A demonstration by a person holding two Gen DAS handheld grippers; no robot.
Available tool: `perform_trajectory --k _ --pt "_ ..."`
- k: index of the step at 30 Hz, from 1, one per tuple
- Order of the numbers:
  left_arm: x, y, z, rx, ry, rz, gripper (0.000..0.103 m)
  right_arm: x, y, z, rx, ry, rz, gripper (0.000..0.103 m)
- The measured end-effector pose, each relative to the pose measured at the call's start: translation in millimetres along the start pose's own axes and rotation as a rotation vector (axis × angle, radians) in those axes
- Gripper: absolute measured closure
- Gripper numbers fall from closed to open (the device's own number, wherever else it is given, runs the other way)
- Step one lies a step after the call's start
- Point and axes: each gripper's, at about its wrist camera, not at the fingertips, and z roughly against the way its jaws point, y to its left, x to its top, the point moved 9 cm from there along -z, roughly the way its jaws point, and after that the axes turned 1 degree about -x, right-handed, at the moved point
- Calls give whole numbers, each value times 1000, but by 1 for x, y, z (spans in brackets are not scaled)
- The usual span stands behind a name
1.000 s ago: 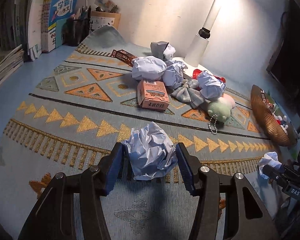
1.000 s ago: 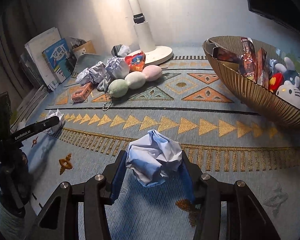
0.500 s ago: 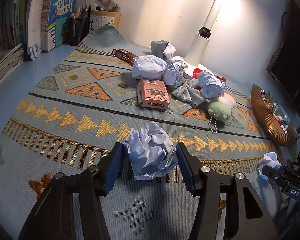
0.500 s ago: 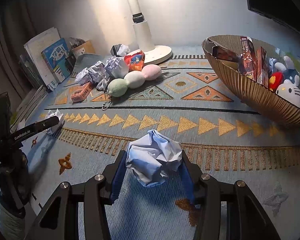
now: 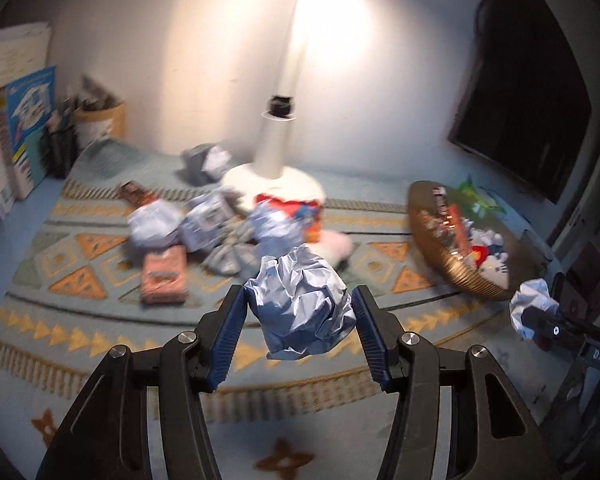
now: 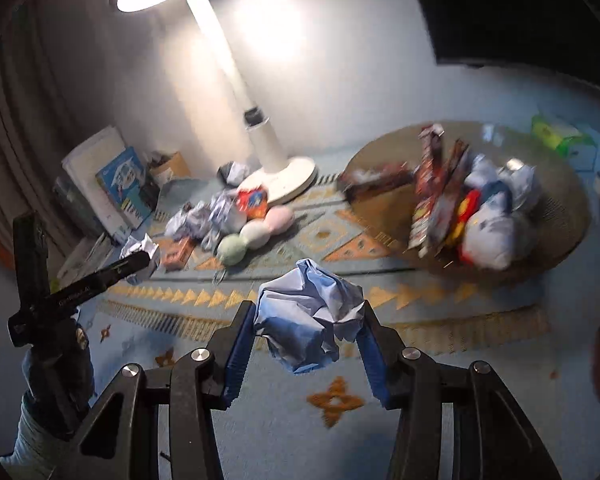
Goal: Organize objects
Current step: 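Carry a paper ball over the glass bowl with the right gripper while the left gripper carries another, then open both grippers over the glass bowl to drop the paper balls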
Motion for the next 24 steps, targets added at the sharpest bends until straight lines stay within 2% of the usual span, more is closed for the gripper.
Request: perform_trajectory --k 2,5,7,10,11,12,14,16,18,21,24 --pt "22 -44 -15 -54 -6 -60 51 31 -33 21 -103 -70 -38 55" --pt "50 -109 -45 -149 -3 -117 51 67 -82 32 -266 -107 -103 55" --pt "61 -143 -65 -198 12 -126 51 82 -107 26 -314 -86 -163 55" --pt "67 -182 -91 -253 36 -153 51 94 -141 13 -338 -60 -219 53" --pt "67 -191 -98 -266 35 -171 47 97 -147 9 -343 -53 -218 46" --pt "67 -197 -104 -268 33 -182 38 99 -150 6 -342 -44 -214 40" --pt "65 -198 -111 -224 31 -192 29 103 -156 4 -321 -47 -221 39" --pt "62 -192 -107 -229 35 -185 30 100 -164 11 -334 -56 -249 39" --pt "60 -177 -92 -223 23 -168 30 96 -166 16 -310 -58 -273 39" --pt "55 -137 -61 -192 -10 -116 29 87 -157 25 -284 -66 -275 39" --pt "42 -83 -26 -138 -32 -44 25 74 -121 32 -227 -65 -224 39"
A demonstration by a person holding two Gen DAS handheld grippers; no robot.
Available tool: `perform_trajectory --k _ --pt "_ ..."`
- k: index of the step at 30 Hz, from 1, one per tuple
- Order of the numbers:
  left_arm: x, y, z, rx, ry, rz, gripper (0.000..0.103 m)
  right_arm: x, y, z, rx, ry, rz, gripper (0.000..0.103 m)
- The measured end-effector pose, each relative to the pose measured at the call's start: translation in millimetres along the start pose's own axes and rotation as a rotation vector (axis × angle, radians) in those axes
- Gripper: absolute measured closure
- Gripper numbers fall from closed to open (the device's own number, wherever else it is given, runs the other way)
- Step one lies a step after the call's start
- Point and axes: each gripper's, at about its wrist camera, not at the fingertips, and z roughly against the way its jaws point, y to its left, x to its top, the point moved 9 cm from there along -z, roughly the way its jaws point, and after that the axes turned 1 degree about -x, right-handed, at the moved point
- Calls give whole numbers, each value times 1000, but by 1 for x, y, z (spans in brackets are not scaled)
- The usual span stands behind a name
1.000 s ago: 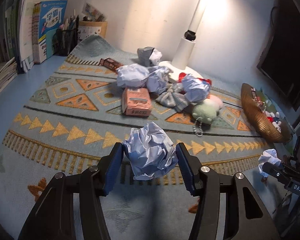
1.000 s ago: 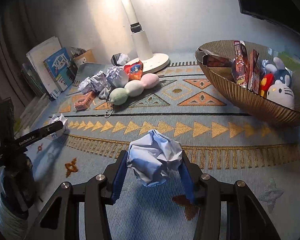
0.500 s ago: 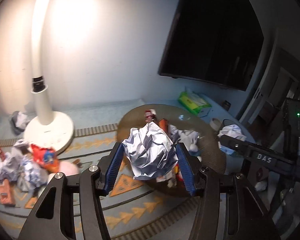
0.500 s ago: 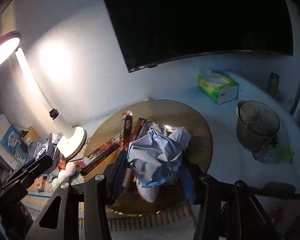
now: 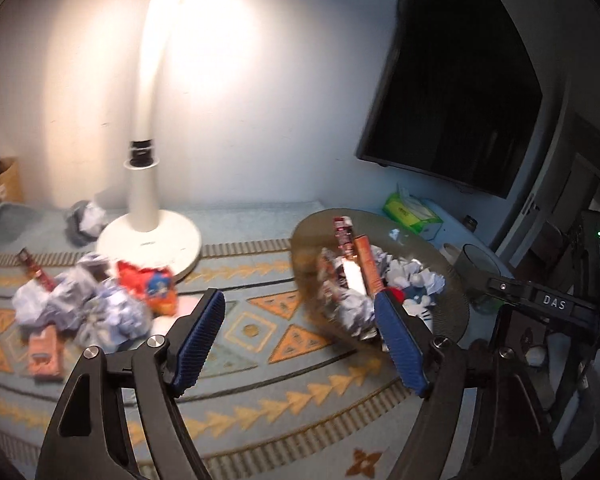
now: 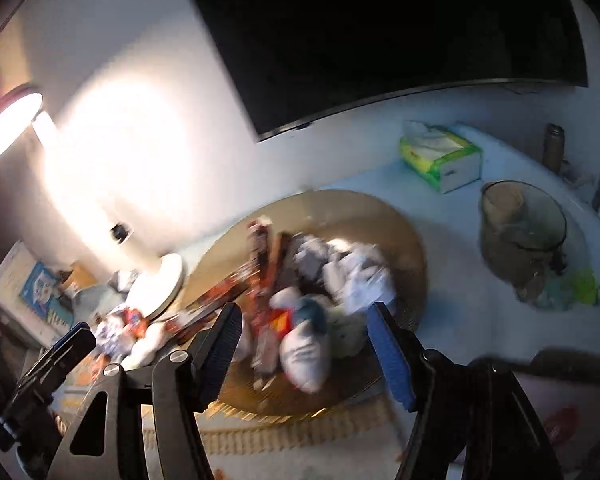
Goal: Organize objects
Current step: 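Open both grippers over the glass bowl to drop the paper balls, then withdraw both open grippers from the bowl back over the rug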
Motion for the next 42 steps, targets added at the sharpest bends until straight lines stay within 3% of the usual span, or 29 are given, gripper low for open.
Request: perform_trajectory --k 4,8,11,15,19,23,36,39,42 --pt "-30 82 49 174 -17 52 20 -34 64 16 69 -1 133 35" --pt "-71 176 80 384 -7 135 18 -84 128 4 127 34 255 8" --pt "-99 230 85 493 14 200 18 -126 162 -26 138 84 341 8" --pt "-117 257 81 442 34 322 18 -163 172 -71 89 149 382 8" --pt "-124 266 70 471 96 365 17 -168 160 -83 70 176 325 8" --pt "-129 265 68 514 127 345 17 -166 150 -86 60 200 275 8" --pt "-129 267 77 501 99 378 14 -171 151 -96 45 249 299 6" --pt "-128 267 76 470 97 384 14 -172 152 -98 30 257 316 5" --pt "-113 256 68 376 111 326 14 -174 161 -102 34 289 372 5"
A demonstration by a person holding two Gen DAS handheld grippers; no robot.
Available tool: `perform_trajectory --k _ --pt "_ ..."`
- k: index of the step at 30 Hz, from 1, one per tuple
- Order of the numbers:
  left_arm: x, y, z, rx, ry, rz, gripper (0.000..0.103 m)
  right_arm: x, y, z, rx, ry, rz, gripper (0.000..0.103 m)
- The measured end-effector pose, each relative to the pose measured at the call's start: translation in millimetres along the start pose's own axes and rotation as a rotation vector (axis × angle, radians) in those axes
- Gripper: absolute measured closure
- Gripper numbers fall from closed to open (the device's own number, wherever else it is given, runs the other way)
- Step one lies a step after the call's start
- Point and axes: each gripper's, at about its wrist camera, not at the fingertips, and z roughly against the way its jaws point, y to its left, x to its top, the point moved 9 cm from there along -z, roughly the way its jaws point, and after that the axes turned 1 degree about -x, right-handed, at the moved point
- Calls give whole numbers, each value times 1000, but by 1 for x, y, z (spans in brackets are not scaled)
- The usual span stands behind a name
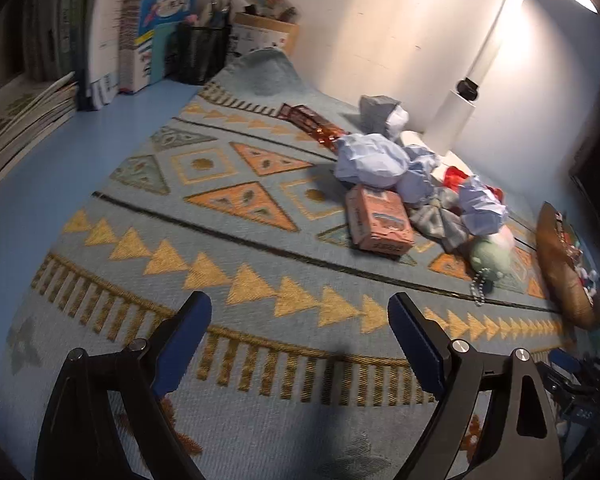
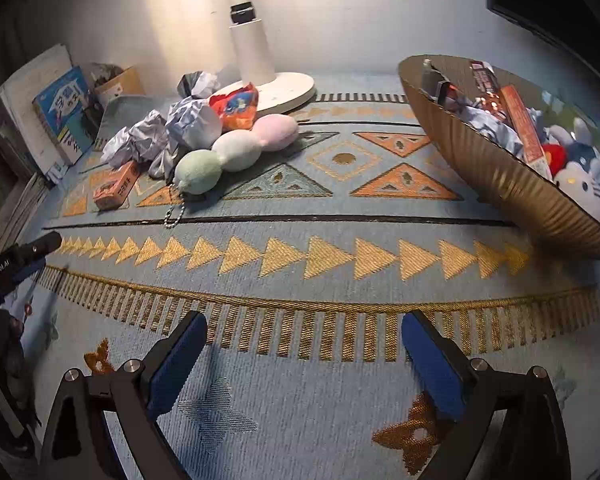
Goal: Organize objects
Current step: 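Withdraw both open grippers from the bowl back over the rug, then close the right gripper on a paper ball near the lamp while the left gripper grasps another, then lift both held paper balls and carry them toward the glass bowl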
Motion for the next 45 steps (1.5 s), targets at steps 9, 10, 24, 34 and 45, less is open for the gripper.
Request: perform_trajectory --k 9,10,24,34,45 --pt "84 -46 -32 -92 -78 -229 7 96 63 3 27 -118 177 5" --pt "86 -51 -40 -113 -66 -248 7 109 68 -3 40 -136 171 5" --pt "78 -65 -77 -194 16 -352 49 152 97 -70 66 -101 156 62" --pt "48 -78 11 -226 -46 -277 49 124 73 33 220 -192 55 63" --pt "-39 -101 12 -194 -39 -207 49 -1 7 30 97 -104 100 59"
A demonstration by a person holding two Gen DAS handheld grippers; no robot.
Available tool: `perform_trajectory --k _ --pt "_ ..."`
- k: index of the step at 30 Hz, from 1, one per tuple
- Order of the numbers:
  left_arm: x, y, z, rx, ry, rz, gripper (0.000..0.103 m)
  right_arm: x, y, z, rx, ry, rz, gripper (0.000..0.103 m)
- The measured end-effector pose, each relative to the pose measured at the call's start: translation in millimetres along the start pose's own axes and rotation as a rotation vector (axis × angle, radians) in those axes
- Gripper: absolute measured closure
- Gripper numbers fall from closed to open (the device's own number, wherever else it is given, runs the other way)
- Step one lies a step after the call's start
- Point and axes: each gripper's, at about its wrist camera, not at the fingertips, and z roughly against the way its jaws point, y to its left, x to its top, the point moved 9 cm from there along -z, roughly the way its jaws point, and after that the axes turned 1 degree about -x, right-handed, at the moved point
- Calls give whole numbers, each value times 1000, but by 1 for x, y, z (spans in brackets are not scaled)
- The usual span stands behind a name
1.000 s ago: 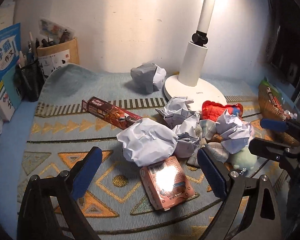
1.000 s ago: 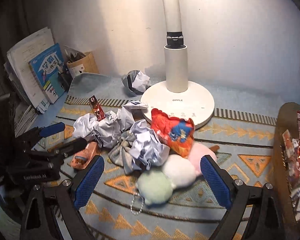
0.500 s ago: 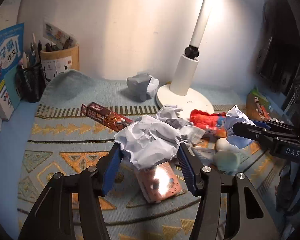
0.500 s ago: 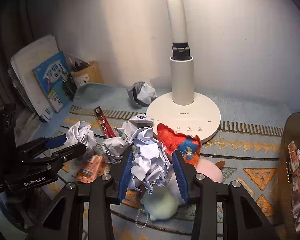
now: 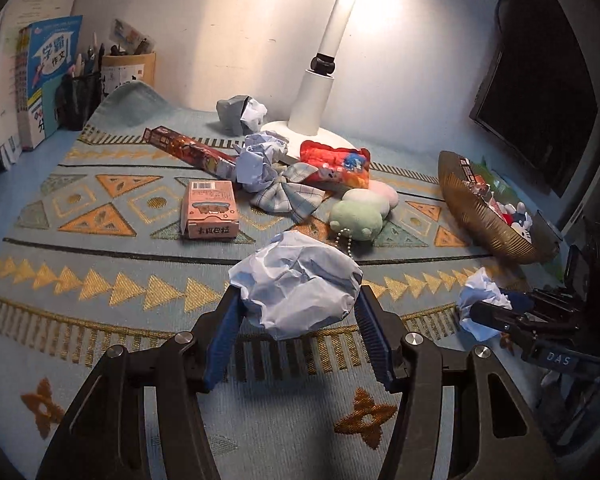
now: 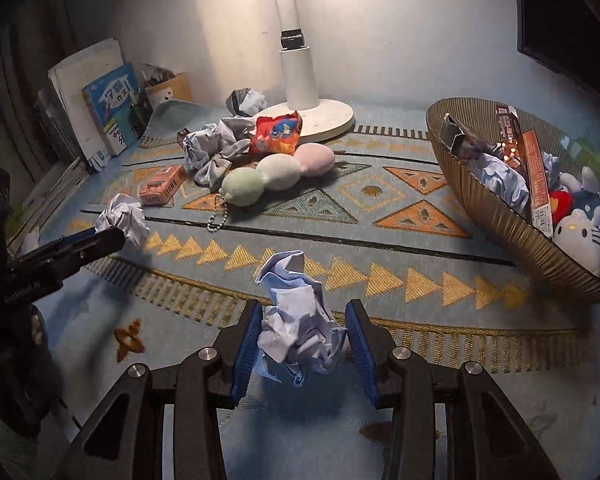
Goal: Organize objects
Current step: 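Lift both held paper balls and carry them toward the glass bowl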
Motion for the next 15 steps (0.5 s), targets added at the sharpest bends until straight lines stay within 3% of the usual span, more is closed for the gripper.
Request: perform_trajectory --k 4,7,15 --pt "2 5 0 -10 -3 28 48 -3 -7 -4 39 -1 -41 51" --pt "1 11 -5 -16 14 74 48 -4 -13 -7 49 14 -69 36" --pt "1 13 -3 -17 4 94 47 -5 -14 -11 57 37 -86 36"
